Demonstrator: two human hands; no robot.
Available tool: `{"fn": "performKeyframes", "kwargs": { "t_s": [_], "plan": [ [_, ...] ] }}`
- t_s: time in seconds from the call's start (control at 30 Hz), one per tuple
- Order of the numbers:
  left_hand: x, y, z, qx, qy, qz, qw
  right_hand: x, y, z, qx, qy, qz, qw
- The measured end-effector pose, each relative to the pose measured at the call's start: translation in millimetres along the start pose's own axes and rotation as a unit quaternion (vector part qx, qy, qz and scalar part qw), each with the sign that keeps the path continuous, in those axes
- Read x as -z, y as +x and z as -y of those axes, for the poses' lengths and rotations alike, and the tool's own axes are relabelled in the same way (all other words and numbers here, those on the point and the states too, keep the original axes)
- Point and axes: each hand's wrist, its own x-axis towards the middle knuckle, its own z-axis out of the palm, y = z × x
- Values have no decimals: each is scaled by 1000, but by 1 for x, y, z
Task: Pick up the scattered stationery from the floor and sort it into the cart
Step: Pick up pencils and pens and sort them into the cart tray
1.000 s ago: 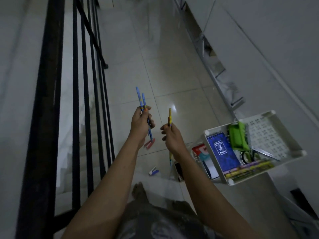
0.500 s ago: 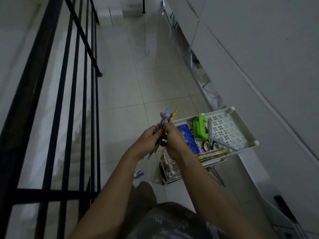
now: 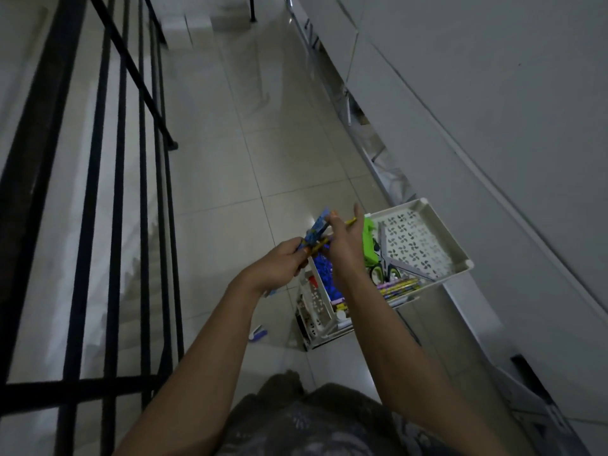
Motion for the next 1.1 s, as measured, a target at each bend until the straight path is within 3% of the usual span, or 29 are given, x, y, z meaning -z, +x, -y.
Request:
{"fn": "performKeyframes", "kwargs": {
  "t_s": [0.17,0.27,0.5,0.67,0.83,0.93,1.1],
  "plan": [
    [-9,6,-17,-5,-5,41,999,6,4,3,64,33,-65,995],
    [-15,14,-21,24,1,30,999,20,7,12,48,43,-82,995],
    [-41,24,-36,-26,102,18,994,48,19,18,-1,22,-2,1000],
    [-70,32,-44,13,159,-8,987,82,30,26,-49,48,60,996],
    [-109,48,-50,23,164,-12,986,126,43,36,6,-60,88,994],
    [-126,53,-48,23,146,-57,987,153,54,29,37,-143,103,984],
    [-153,61,-42,42,163,-112,979,187,67,22,125,-353,142,916]
  ]
}}
